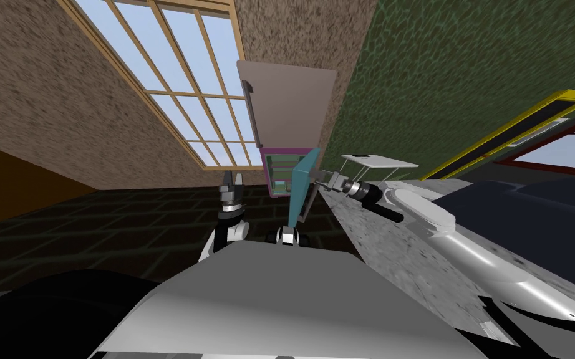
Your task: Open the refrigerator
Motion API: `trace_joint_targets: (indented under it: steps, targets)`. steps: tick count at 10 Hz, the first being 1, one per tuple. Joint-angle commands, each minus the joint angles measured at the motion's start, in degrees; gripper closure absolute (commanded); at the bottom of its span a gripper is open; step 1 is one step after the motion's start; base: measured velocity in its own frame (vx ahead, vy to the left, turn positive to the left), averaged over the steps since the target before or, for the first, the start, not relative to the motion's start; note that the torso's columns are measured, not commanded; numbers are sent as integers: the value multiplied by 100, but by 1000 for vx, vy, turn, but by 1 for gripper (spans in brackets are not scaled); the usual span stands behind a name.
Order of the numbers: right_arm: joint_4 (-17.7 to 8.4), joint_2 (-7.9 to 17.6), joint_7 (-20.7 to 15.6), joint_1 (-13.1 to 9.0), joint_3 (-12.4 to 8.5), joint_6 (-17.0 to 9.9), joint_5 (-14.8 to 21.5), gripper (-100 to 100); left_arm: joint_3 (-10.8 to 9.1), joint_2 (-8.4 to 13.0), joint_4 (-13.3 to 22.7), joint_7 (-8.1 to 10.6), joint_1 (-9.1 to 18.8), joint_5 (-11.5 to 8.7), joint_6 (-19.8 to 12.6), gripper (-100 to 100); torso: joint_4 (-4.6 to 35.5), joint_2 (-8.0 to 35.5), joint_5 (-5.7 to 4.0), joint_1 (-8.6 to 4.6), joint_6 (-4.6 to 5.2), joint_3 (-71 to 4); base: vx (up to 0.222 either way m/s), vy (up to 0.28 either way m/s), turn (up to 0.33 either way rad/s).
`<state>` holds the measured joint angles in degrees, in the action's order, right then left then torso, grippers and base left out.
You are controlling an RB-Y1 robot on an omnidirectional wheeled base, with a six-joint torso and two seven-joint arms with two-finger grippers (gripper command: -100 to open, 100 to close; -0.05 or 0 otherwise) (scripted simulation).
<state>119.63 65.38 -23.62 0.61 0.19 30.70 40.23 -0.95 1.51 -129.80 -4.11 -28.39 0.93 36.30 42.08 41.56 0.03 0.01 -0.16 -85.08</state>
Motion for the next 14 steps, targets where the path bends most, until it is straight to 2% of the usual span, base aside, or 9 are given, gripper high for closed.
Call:
trace_joint_targets:
  steps: [1, 2, 4, 7, 8, 9, 14]
  targets:
    - [134, -20, -23, -27, 31, 105, -33, 100, 1, -1, 0, 0, 1, 0, 0, 0, -3, 6, -1, 7, 6, 4, -47, -266, 28]
    - [132, 197, 199, -125, -117, 80, -143, -100, 0, 0, 0, 0, 1, 0, 0, 0, 3, 31, -5, -14, 9, 22, -20, -125, -27]
    - [148, 338, 341, -200, -202, 78, -218, -100, 3, -3, 0, 0, 0, 0, 0, 0, 17, 61, 19, 74, 14, 45, 7, 64, -59]
    - [188, 691, 696, -389, -414, 74, -405, -100, 3, -3, -1, 0, 0, 0, 0, 0, 60, 89, 11, 3, 11, 47, 8, 49, -31]
    - [192, 669, 643, -315, -265, 131, -341, -100, 2, -3, 0, 0, 0, 0, 0, 0, 83, 103, 17, 0, 9, 46, 3, 7, -3]
    - [197, 681, 666, -311, -250, 133, -339, 0, 3, -3, 0, 0, 1, 0, 0, 0, 63, 104, 9, 0, 13, 57, 0, 0, 0]
    - [196, 681, 664, -308, -247, 137, -337, 0, 2, -3, 0, 0, 1, 0, 0, 0, 19, 68, -4, -2, 15, 49, 0, 0, 0]
